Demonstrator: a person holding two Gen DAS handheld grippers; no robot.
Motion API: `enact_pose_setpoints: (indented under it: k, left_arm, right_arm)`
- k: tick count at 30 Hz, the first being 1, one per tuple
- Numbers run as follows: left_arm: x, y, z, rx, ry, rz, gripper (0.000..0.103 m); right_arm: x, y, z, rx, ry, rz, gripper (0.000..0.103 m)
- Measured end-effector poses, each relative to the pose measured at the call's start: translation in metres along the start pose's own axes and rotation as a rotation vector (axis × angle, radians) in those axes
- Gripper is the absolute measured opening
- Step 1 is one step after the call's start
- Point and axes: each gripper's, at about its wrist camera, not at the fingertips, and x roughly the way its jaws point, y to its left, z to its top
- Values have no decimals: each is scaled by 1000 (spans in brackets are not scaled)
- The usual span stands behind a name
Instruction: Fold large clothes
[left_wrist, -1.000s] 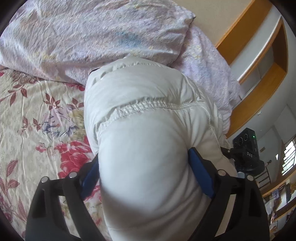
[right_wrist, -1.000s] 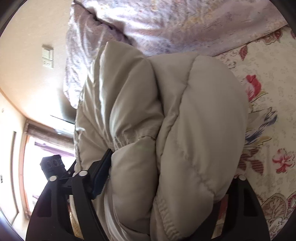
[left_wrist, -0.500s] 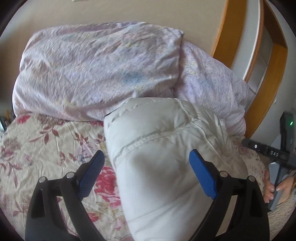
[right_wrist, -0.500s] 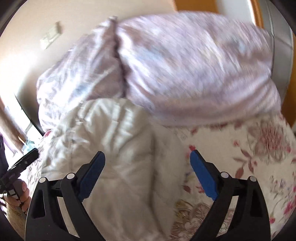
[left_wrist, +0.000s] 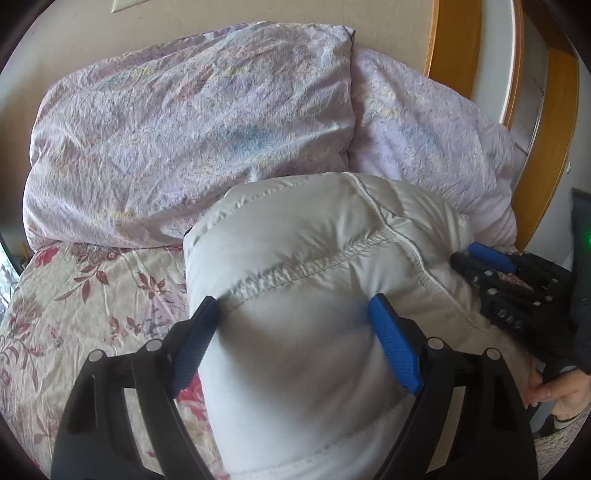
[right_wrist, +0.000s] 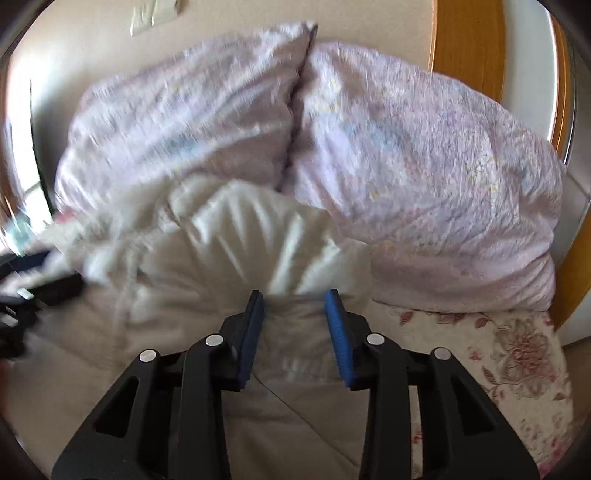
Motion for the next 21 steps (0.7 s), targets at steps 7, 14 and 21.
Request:
enact_pose_setpoints:
  k: [7, 14, 21]
  left_arm:
    - [16, -12, -3, 54, -5, 29, 90]
    - [29, -11, -8, 50, 2, 32, 93]
    - [37, -10, -8, 48, 5, 27, 95]
  right_arm:
    - [31, -16, -14, 73, 54, 32, 37]
    - [46, -17, -20, 78, 87, 63, 38]
    - [56, -20, -25, 104, 83, 86, 38]
